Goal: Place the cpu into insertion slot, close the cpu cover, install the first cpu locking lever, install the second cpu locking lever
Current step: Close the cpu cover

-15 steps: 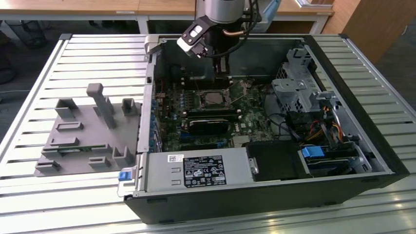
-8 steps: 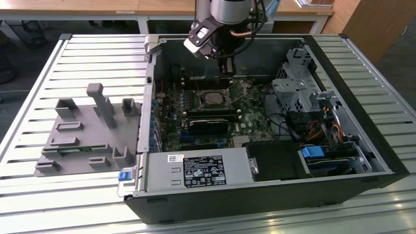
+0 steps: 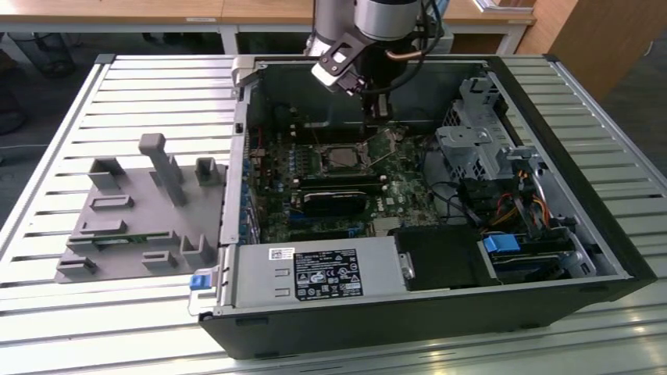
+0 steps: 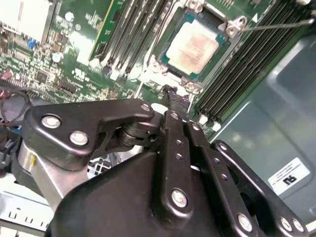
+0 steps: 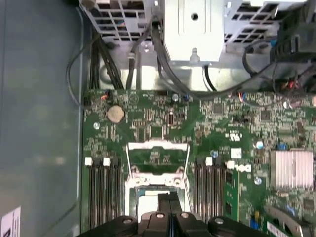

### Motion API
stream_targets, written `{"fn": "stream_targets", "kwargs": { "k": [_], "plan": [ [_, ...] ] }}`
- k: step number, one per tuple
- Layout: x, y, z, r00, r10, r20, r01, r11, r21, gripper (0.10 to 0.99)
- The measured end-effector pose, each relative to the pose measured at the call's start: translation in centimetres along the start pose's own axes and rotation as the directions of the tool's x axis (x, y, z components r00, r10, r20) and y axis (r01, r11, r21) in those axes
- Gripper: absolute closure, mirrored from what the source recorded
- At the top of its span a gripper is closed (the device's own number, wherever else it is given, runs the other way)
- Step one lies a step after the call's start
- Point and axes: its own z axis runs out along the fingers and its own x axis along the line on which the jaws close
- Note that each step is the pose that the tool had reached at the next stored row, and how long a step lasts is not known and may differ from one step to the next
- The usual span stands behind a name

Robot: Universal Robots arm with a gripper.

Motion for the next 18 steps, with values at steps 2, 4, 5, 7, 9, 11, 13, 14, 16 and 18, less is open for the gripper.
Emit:
{"fn": "stream_targets", "kwargs": {
  "k": [2,4,5,7,9,11,13,14,16,18],
  "plan": [
    [0.00,0.11,0.07,0.9998,-0.020,-0.0007,0.020,0.9998,0.000,0.980],
    [0.01,0.23,0.16,0.9993,-0.039,-0.0015,0.039,0.9993,0.000,0.980],
    [0.02,0.36,0.21,0.9992,-0.040,-0.0014,0.040,0.9992,0.000,0.980],
    [0.08,0.63,0.30,0.9992,-0.040,-0.0015,0.040,0.9992,0.000,0.980],
    [0.15,0.87,0.39,0.9992,-0.040,-0.0017,0.040,0.9992,0.000,0.980],
    [0.27,1.46,0.56,0.9992,-0.040,-0.0016,0.040,0.9992,0.000,0.980],
    [0.34,1.78,0.66,0.9992,-0.040,-0.0016,0.040,0.9992,0.000,0.980],
    [0.36,1.94,0.70,0.9992,-0.039,-0.0014,0.039,0.9992,0.001,0.980],
    [0.39,2.26,0.80,0.9993,-0.038,-0.0014,0.038,0.9993,0.000,0.980],
    [0.40,2.56,0.87,0.9993,-0.036,-0.0012,0.036,0.9993,0.000,0.980]
  ]
}}
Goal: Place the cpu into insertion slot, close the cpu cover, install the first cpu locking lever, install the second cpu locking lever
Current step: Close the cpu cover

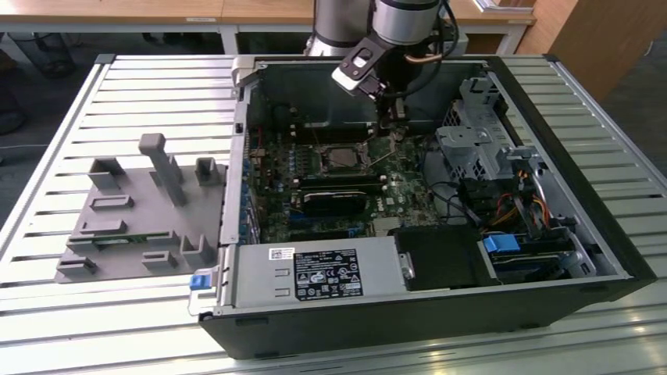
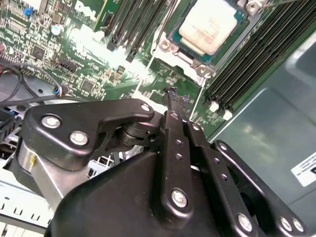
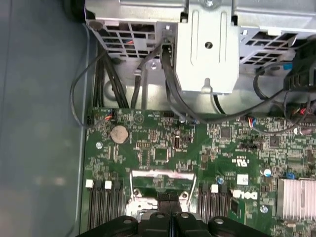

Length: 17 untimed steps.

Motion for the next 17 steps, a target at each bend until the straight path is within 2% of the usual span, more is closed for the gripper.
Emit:
{"fn": "stream_targets", "kwargs": {
  "k": [6,17],
  "plan": [
    [0.07,0.84,0.14,1.0000,0.006,0.0002,-0.006,1.0000,0.000,0.980],
    [0.23,1.89,0.42,0.9998,0.018,0.0009,-0.018,0.9998,0.000,0.980]
  ]
}}
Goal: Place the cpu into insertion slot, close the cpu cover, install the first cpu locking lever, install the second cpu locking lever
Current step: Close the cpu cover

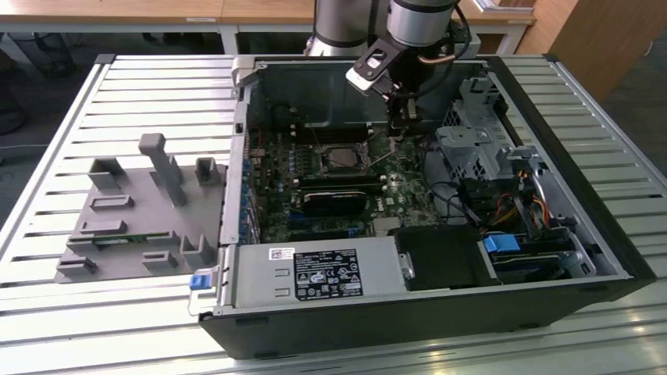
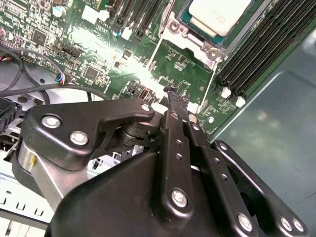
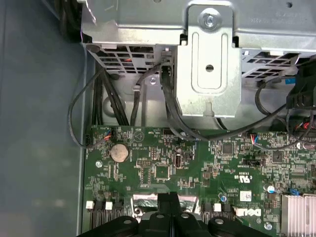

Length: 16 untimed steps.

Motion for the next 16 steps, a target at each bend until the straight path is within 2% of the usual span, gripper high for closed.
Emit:
{"fn": "stream_targets", "kwargs": {
  "k": [16],
  "plan": [
    [0.42,1.20,0.54,1.0000,0.000,0.0000,0.000,1.0000,0.000,0.980]
  ]
}}
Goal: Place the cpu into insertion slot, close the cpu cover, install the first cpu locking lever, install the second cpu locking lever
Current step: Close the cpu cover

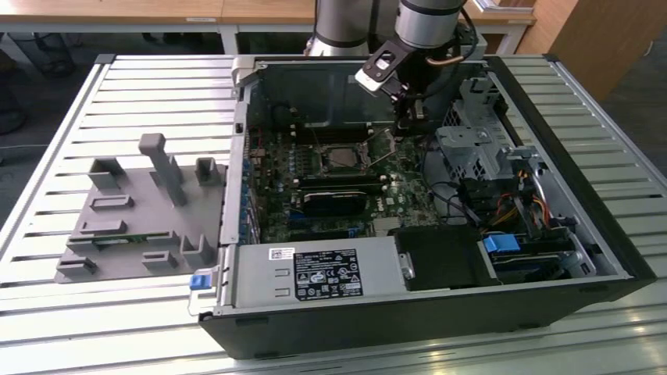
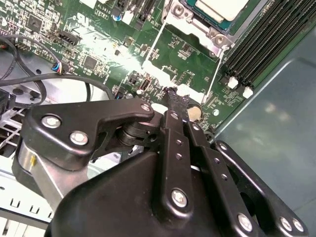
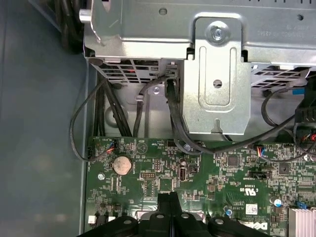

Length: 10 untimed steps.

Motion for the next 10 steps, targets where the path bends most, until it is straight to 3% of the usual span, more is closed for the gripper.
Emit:
{"fn": "stream_targets", "kwargs": {
  "k": [10],
  "plan": [
    [0.23,0.78,0.18,1.0000,0.000,-0.0001,0.000,1.0000,0.003,0.980]
  ]
}}
